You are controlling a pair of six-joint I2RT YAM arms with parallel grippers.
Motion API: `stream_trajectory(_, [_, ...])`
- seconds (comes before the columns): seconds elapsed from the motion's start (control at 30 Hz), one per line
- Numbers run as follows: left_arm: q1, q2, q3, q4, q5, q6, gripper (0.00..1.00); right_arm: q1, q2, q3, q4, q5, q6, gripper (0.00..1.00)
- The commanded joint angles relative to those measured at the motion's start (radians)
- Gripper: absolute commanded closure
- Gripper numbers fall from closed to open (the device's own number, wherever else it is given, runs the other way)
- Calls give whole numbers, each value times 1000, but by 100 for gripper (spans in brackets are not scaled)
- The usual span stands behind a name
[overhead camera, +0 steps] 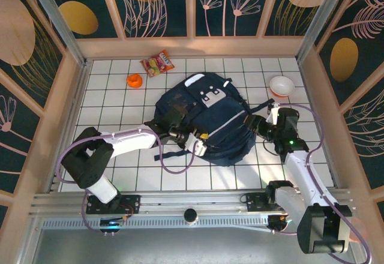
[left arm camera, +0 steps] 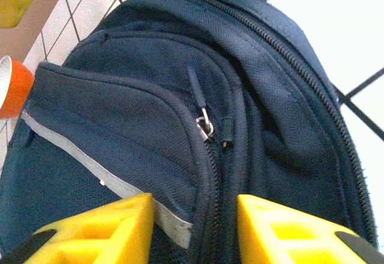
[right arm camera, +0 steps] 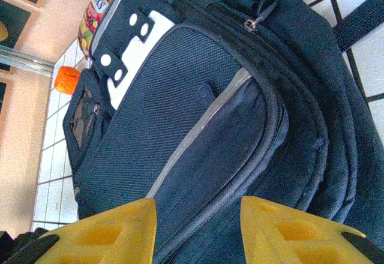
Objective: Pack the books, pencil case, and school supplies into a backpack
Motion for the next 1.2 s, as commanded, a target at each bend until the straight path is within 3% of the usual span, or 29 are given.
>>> stream_trajectory(0.0, [-4,-7,15,50,58,-15,76,8,-23,-4,-7,10,10,59])
stream_trajectory(0.1, [-4,-25,17,42,61,-69,97,10,-36,-1,-22,2,-6,58])
stream_trajectory(0.13, [-4,-32,15,46,61,-100,100,12,-41,2,-29,-6,-18,58])
stream_trajectory(0.37, [14,-60,-11,115,124,-323,100,68,-116,-6,-71,-99,-86,59])
stream_trajectory(0.5, [41,-79,-45,200,170,-416,100,179,-121,-20,-85,-137,-80,59])
stream_trajectory(0.8, [99,-98,-55,226,241,-476,100,442,47,37,-92,-12,-115,58])
stream_trajectory(1.17, [103,-55,-22,251,251,-548,100,485,182,109,-6,-68,-159,55])
